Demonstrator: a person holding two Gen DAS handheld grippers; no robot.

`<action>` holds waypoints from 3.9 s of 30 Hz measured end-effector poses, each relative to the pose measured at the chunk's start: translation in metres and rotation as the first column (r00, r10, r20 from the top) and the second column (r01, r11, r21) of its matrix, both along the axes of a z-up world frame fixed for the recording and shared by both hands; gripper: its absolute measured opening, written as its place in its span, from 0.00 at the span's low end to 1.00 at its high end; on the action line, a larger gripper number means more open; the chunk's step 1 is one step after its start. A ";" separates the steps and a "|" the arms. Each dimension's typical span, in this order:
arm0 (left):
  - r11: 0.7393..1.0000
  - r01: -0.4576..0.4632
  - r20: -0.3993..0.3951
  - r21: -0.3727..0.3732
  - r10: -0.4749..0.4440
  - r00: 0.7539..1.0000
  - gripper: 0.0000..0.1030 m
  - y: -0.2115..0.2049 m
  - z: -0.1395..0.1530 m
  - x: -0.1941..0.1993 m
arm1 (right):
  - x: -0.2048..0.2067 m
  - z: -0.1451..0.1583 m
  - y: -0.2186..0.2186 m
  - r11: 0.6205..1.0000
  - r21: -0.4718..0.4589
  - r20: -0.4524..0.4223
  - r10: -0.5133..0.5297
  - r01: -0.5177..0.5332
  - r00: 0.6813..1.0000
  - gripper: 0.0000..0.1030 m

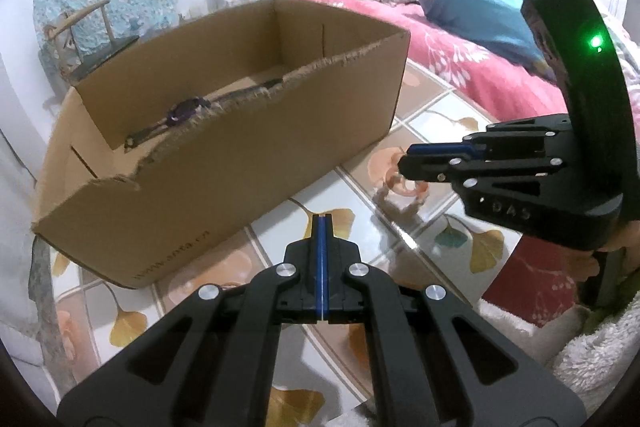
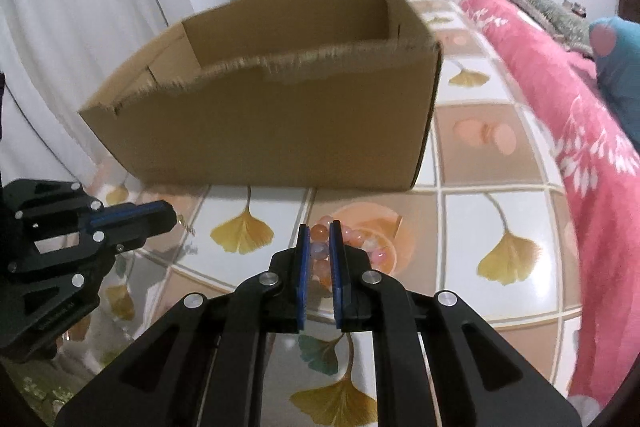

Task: Organize jewelry

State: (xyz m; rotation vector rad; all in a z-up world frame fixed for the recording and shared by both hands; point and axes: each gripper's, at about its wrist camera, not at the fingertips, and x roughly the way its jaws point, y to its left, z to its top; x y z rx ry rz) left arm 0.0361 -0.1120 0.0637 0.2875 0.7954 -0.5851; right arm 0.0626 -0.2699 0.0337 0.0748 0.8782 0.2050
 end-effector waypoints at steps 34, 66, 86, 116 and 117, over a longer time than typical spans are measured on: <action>0.988 -0.011 0.142 -0.153 0.033 0.989 0.00 0.020 0.098 0.096 | 0.084 0.132 -0.002 0.976 0.038 0.286 0.193 -0.213 0.939 0.09; 0.941 -0.159 -0.285 -0.297 0.072 0.956 0.55 0.049 0.047 0.149 | 0.149 0.066 0.002 0.967 0.018 -0.006 0.255 -0.255 0.967 0.10; 0.932 -0.319 -0.030 -0.171 0.319 0.947 0.82 0.099 0.064 0.049 | 0.119 0.092 0.002 0.979 -0.154 0.013 0.139 -0.136 0.990 0.16; 0.737 -0.675 0.033 0.011 0.675 0.737 0.92 0.089 0.077 0.032 | 0.015 0.092 0.051 0.968 -0.193 0.117 -0.140 0.161 0.983 0.92; 0.738 -0.674 0.028 0.011 0.674 0.738 0.92 0.088 0.077 0.031 | 0.016 0.090 0.052 0.966 -0.200 0.108 -0.142 0.162 0.984 0.92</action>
